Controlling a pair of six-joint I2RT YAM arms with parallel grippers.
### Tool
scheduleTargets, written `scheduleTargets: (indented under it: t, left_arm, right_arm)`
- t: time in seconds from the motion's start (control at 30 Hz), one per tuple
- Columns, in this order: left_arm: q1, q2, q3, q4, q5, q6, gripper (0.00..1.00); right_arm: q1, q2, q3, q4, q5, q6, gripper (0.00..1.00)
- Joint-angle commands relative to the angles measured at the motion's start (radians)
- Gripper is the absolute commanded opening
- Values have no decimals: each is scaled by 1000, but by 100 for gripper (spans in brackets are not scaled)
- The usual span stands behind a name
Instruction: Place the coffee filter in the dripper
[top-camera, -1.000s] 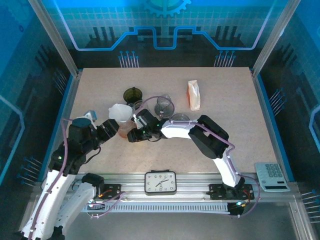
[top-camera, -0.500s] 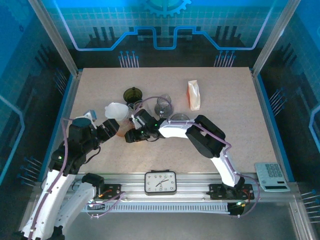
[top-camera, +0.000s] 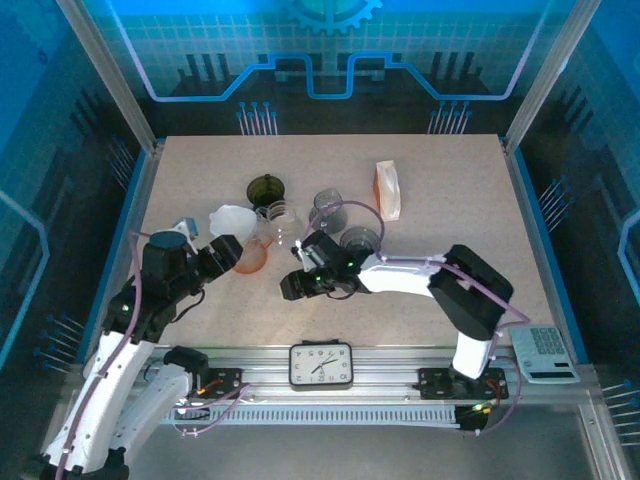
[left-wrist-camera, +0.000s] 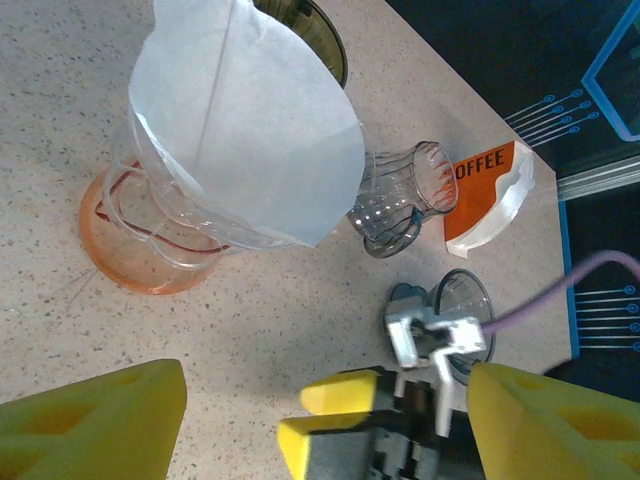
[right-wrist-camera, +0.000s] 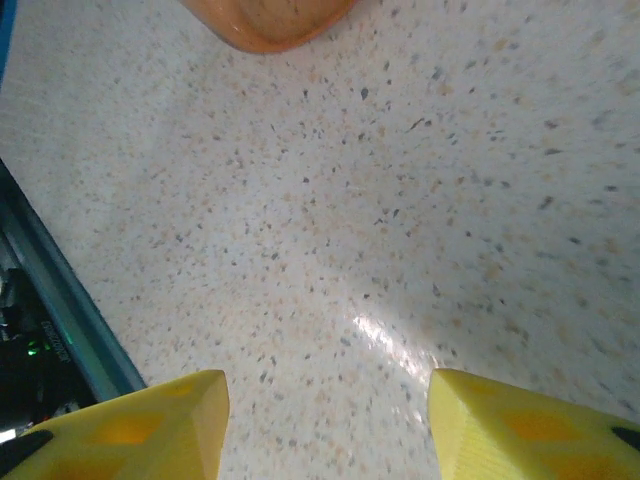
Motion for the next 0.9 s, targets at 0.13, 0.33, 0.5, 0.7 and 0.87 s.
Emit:
scheduleTargets:
  t: [0.13, 0.33, 0.5, 0.7, 0.87]
  left_arm:
    - [8, 19, -30, 58, 49, 6, 80]
    - [8, 18, -49, 66, 50, 7, 89]
    - [8, 7, -54, 59, 57, 17, 99]
    - [8, -14, -74, 62, 60, 14, 99]
    - [9, -14, -84, 60, 62, 10, 99]
  right_arm:
    - [-45, -156, 78, -181, 170, -98, 59]
    - [-105, -6, 377, -345, 221, -208, 59]
    - [-157, 181, 644, -460, 238, -290, 59]
    - [-184, 380, 900, -570, 263, -352, 59]
    - [-192, 480, 1011, -627, 301, -375, 56]
